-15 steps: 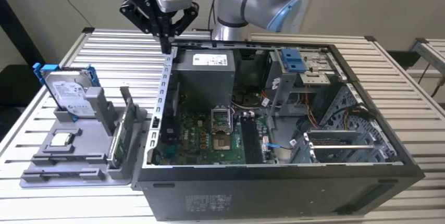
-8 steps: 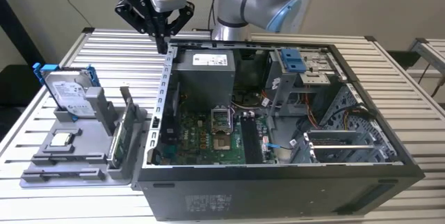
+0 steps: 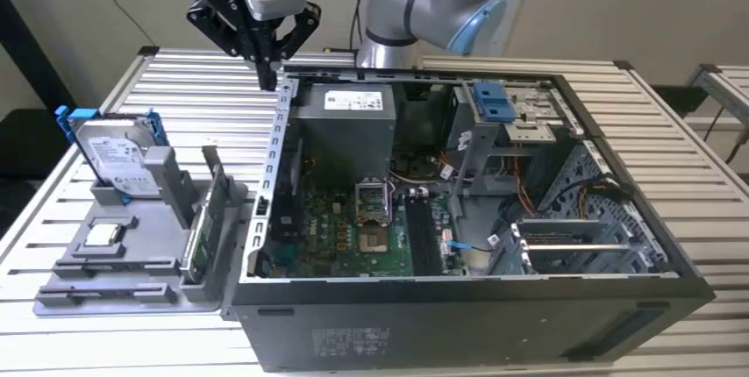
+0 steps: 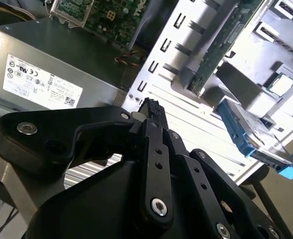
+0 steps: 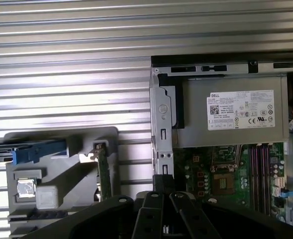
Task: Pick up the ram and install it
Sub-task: 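Reach for the ram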
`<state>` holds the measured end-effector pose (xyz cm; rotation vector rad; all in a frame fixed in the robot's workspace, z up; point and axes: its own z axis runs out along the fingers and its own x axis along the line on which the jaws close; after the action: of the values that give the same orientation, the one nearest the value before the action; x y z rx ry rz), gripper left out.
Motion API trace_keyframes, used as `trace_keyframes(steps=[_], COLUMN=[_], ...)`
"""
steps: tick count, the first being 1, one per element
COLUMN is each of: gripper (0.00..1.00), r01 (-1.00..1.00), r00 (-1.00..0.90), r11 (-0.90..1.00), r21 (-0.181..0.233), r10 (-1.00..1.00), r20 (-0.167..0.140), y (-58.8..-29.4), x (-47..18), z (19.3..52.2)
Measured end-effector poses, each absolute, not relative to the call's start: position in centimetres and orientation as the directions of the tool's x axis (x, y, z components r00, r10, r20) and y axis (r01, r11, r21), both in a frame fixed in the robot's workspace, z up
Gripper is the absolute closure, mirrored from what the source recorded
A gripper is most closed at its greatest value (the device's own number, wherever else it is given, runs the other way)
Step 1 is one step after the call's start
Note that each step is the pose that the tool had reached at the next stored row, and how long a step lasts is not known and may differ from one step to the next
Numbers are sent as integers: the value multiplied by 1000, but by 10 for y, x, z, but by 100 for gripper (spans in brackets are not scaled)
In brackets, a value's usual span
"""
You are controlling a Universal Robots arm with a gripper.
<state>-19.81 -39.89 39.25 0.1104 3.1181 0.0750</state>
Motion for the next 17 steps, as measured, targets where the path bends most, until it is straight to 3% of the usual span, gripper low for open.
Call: trace_keyframes(steps=[17], gripper=[89], r01=[70], r00=[-997], r11=[996], r21=[49], r10=[71], r20=[-19], y=[-399], x=[-215], z=[392])
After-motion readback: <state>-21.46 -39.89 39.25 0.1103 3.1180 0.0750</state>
